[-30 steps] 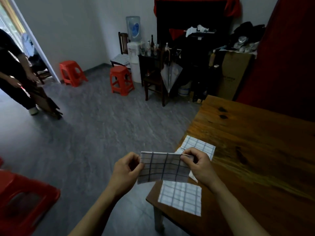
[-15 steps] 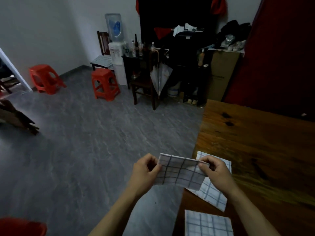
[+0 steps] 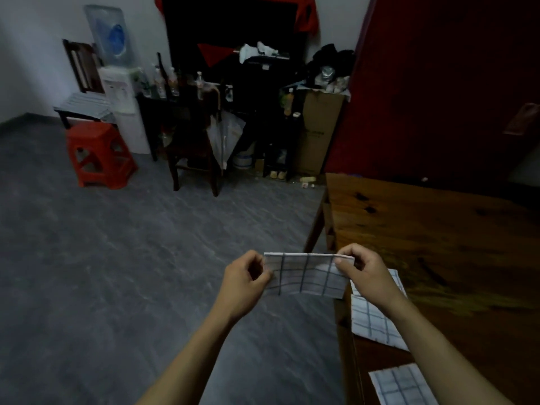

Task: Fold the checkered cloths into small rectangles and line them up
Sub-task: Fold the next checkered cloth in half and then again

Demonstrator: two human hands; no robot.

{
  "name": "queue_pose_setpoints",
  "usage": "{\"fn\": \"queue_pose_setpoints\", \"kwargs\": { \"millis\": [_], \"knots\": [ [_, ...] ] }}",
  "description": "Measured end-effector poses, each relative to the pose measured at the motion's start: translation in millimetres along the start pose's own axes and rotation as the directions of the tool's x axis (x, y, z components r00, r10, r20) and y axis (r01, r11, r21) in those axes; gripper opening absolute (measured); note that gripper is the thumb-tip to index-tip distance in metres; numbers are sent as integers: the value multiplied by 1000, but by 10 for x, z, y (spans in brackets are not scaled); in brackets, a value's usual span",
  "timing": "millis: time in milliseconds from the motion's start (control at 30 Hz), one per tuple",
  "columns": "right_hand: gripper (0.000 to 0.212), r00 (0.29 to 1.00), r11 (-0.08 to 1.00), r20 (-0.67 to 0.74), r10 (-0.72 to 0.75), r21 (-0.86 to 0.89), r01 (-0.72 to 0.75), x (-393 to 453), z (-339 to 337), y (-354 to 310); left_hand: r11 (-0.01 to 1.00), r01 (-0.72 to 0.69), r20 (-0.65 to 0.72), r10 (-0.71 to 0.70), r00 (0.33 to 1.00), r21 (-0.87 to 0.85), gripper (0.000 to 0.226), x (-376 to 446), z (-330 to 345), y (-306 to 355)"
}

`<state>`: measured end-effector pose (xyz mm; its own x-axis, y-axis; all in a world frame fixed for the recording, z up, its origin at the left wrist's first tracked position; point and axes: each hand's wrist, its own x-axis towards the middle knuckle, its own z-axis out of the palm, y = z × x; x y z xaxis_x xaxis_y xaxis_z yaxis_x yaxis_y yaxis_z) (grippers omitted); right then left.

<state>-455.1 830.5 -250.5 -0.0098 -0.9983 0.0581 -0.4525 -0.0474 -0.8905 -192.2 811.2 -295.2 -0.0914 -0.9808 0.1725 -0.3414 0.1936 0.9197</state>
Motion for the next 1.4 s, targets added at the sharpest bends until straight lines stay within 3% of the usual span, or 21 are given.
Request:
{"fn": "queue_pose_setpoints", "kwargs": {
  "millis": [300, 467, 600, 667, 767, 900, 1167, 1400],
  "knots": [
    [7, 992, 998, -113, 51, -19, -54, 451, 120, 169, 994, -103, 195, 96, 976, 23, 23, 778, 157, -389],
    [6, 979, 995, -181, 88, -35, -96, 847, 65, 476, 967, -217, 423, 143, 895, 132, 19, 1494, 322, -429],
    [8, 961, 988, -243, 134, -45, -149, 1136, -21, 627, 871, -417, 667, 152, 730, 258, 13, 2084, 515, -377],
    [8, 951, 984, -269, 155, -41, -172, 1248, -84, 637, 834, -481, 713, 163, 682, 269, 7, 2338, 698, -331],
    [10, 934, 972, -311, 175, -99, -214, 1340, -171, 620, 801, -566, 747, 252, 615, 196, 9, 2595, 998, -247],
    [5, 921, 932, -340, 188, -234, -276, 1419, -265, 630, 672, -739, 817, 393, 421, 58, 21, 2925, 1358, -128],
    [6, 822, 911, -524, 220, -190, -365, 1795, -303, 483, 554, -805, 860, 496, 115, -212, 18, 3537, 1695, -4],
    [8, 576, 869, -772, 269, -64, -491, 1890, -216, 321, 623, -632, 849, 516, -111, -461, 20, 4030, 1937, 128]
  ]
}}
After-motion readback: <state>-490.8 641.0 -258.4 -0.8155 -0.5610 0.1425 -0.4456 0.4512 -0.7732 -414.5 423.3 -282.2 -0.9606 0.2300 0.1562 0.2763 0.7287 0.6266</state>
